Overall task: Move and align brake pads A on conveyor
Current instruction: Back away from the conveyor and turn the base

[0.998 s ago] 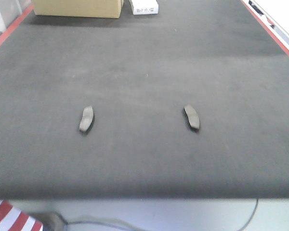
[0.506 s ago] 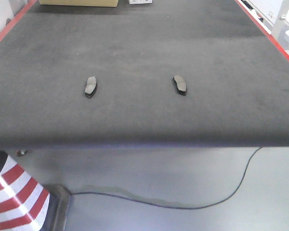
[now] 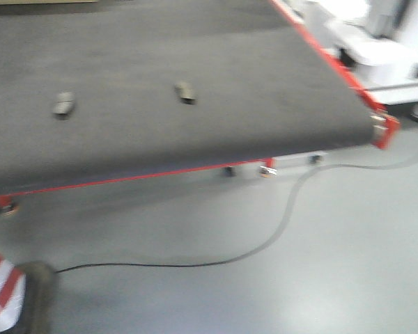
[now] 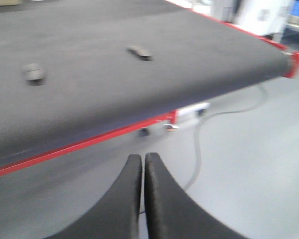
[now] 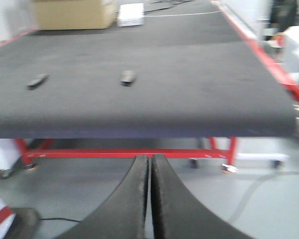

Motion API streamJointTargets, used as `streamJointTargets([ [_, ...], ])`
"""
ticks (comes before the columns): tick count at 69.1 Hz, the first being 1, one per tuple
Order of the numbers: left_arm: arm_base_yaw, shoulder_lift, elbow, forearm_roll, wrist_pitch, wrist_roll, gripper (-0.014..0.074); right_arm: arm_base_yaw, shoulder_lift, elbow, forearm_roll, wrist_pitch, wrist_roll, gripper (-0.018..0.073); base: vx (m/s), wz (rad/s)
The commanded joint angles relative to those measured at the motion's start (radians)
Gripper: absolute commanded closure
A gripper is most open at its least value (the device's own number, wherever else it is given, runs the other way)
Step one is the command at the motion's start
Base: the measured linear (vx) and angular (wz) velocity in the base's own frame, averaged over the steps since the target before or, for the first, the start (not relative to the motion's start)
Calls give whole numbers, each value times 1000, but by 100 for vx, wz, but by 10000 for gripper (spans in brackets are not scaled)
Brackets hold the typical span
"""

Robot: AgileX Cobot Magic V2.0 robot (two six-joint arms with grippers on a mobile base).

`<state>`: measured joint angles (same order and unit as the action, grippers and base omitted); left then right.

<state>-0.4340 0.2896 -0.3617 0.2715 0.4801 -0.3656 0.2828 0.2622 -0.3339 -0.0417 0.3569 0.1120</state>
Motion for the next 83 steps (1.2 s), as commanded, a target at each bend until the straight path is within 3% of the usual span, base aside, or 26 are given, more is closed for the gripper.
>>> streamJointTargets([
  [1, -6, 11, -24, 10, -71, -3, 603, -3, 10, -29, -10, -72, -9, 568, -17, -71],
  [83, -6, 11, -24, 10, -71, -3, 601, -3, 10, -29, -10, -71, -9, 568, -7, -68],
])
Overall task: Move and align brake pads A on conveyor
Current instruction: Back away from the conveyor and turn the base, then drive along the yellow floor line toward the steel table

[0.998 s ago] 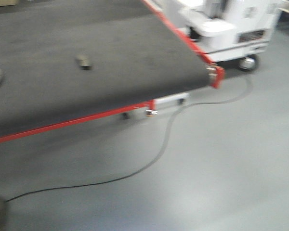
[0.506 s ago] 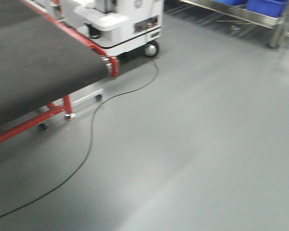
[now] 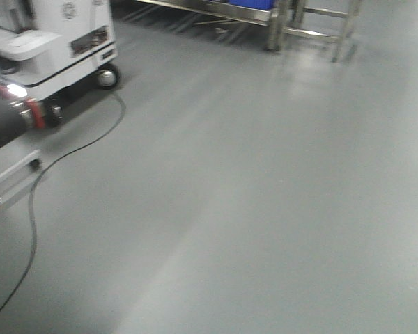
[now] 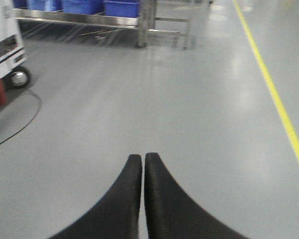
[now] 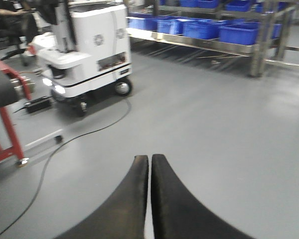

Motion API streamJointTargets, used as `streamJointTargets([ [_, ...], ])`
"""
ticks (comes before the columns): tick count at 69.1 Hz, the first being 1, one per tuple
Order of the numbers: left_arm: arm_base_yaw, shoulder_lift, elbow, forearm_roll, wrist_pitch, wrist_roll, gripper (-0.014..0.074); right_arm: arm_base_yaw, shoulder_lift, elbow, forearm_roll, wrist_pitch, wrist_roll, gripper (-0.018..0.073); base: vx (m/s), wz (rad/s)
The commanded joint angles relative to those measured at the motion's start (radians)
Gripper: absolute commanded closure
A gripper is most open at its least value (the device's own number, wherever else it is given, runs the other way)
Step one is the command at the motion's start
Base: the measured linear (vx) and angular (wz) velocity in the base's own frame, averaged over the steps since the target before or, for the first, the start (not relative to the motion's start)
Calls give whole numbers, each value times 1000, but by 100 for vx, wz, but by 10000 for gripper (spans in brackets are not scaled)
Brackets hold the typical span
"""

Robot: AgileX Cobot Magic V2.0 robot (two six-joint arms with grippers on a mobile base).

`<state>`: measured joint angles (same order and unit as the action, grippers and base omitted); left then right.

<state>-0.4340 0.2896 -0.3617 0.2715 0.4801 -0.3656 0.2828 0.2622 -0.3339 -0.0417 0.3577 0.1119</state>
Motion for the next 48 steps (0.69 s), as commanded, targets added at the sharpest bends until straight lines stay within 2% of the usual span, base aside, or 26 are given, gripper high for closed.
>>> streamJointTargets([
  [1, -6, 11, -24, 10, -71, -3, 601, -3, 10, -29, -10, -72, -9, 568, 3, -66],
  [28, -6, 11, -24, 10, -71, -3, 601, -4, 10, -29, -10, -73, -9, 568, 5, -69],
  [48, -6, 11, -24, 10, -71, -3, 601, -4, 10, -29, -10, -73, -9, 568, 18, -49],
])
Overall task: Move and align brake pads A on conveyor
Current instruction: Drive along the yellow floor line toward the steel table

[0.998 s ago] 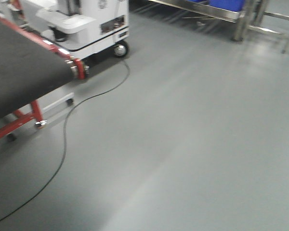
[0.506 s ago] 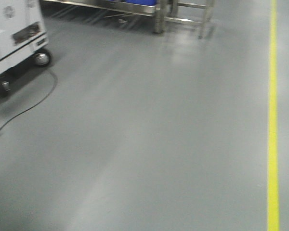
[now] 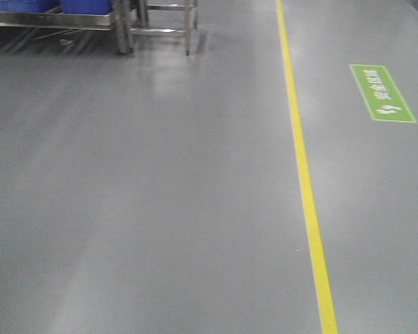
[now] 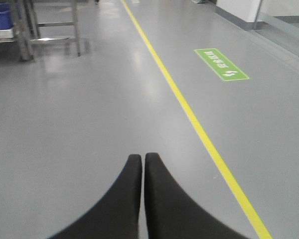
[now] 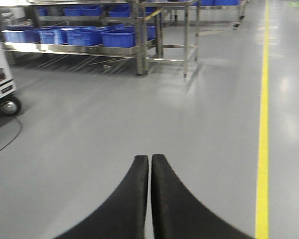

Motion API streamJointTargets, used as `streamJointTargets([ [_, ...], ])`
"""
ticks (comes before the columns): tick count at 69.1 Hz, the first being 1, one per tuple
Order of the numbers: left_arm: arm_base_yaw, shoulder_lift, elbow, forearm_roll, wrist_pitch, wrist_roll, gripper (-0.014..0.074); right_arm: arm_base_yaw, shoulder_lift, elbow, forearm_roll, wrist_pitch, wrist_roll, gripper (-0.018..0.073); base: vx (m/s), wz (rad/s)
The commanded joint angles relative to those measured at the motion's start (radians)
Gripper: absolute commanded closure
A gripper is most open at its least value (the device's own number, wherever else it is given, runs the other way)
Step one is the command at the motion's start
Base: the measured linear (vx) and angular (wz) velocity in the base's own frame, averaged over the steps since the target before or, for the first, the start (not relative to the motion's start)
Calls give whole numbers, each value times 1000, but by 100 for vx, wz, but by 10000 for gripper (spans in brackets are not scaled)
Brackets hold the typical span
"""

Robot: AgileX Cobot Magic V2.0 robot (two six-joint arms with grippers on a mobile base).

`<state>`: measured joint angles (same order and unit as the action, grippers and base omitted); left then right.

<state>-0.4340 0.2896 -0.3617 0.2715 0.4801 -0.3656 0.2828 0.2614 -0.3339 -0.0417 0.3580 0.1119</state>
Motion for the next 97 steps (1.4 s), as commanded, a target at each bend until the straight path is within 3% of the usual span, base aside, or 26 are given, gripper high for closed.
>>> streamJointTargets([
  [1, -6, 11, -24, 10, -71, -3, 601, -4, 11, -29, -10, -73, -9, 568, 26, -44],
  [97, -6, 11, -24, 10, -72, -3, 601, -4, 11, -29, -10, -73, -9, 568, 48, -19],
])
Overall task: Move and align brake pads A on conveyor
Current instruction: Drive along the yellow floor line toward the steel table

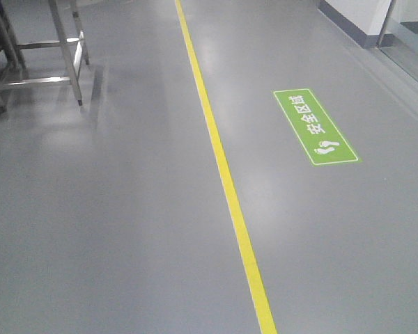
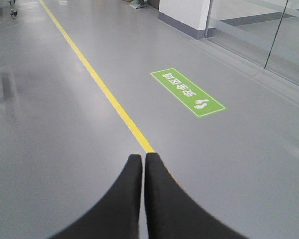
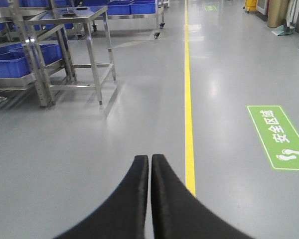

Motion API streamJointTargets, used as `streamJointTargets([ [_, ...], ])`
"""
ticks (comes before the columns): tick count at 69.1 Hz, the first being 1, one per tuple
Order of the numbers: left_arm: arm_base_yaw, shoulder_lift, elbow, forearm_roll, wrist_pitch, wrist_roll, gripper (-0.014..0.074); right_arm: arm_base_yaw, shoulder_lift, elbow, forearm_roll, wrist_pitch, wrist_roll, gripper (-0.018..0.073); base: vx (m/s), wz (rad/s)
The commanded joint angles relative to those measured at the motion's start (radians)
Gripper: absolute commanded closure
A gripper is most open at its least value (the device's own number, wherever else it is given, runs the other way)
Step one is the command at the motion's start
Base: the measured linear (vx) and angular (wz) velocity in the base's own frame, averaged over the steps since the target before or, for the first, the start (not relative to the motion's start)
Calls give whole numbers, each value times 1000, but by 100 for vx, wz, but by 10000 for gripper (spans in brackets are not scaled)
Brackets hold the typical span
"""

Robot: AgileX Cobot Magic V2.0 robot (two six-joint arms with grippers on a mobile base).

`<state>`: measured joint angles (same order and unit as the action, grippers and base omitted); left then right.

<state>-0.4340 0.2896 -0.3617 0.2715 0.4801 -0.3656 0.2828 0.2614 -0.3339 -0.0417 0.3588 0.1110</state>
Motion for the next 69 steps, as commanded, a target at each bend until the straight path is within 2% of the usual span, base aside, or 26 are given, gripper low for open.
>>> streamJointTargets([
  [1, -6, 11, -24, 10, -72, -3, 601, -4, 11, -29, -10, -74, -8, 568, 59, -11],
  [69, -6, 11, -24, 10, -72, -3, 601, -4, 11, -29, -9, -73, -7, 568, 65, 4],
])
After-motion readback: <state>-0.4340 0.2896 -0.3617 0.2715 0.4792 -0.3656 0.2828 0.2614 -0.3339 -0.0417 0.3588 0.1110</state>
